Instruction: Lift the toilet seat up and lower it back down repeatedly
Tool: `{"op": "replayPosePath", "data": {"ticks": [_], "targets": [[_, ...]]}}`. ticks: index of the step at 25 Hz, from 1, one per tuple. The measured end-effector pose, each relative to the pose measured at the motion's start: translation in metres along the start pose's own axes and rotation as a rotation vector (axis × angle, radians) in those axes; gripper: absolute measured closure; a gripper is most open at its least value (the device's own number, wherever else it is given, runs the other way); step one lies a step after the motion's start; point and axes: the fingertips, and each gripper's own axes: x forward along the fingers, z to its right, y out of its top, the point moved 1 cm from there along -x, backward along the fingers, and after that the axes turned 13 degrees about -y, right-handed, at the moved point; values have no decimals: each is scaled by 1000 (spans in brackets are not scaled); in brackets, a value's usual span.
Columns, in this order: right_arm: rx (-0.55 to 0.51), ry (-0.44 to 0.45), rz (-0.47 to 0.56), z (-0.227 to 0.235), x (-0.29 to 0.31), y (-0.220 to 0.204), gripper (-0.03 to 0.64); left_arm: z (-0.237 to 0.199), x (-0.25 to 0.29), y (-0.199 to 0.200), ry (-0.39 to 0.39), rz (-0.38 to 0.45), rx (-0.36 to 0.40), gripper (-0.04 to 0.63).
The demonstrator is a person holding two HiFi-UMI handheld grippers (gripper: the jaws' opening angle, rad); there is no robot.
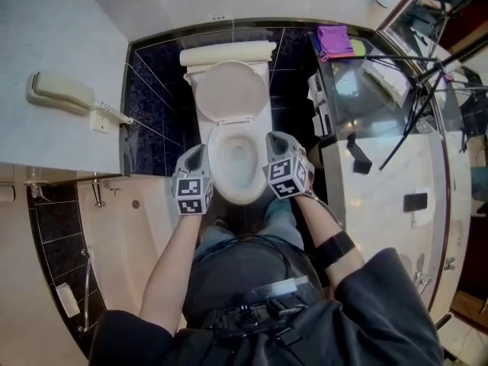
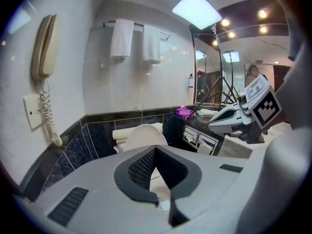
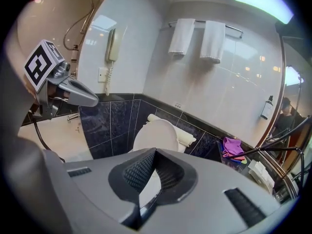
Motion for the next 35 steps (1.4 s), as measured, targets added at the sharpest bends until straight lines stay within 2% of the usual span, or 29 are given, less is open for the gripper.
{"op": "replayPosePath", "data": {"ticks": [9,14,19,25,32,35], "targets": [[14,1,51,11,-27,38,594,-1,-22,24,-2,46,-6,595],[29,-6,30,12,-29,29,594,2,-27,30,0,66,8,595],[37,-1,12,10,-26,18,594,6,-24,28,-15,62,-13,595],[37,2,6,14,-24,15,594,8,-22,29,5,64,31,595],[78,-20,-50,20,-15,-4,591,7,-19,24,8,63,35,595],[104,-6,-104,17,-8,-28,547,4,-16,13,7,53,31,595]]}}
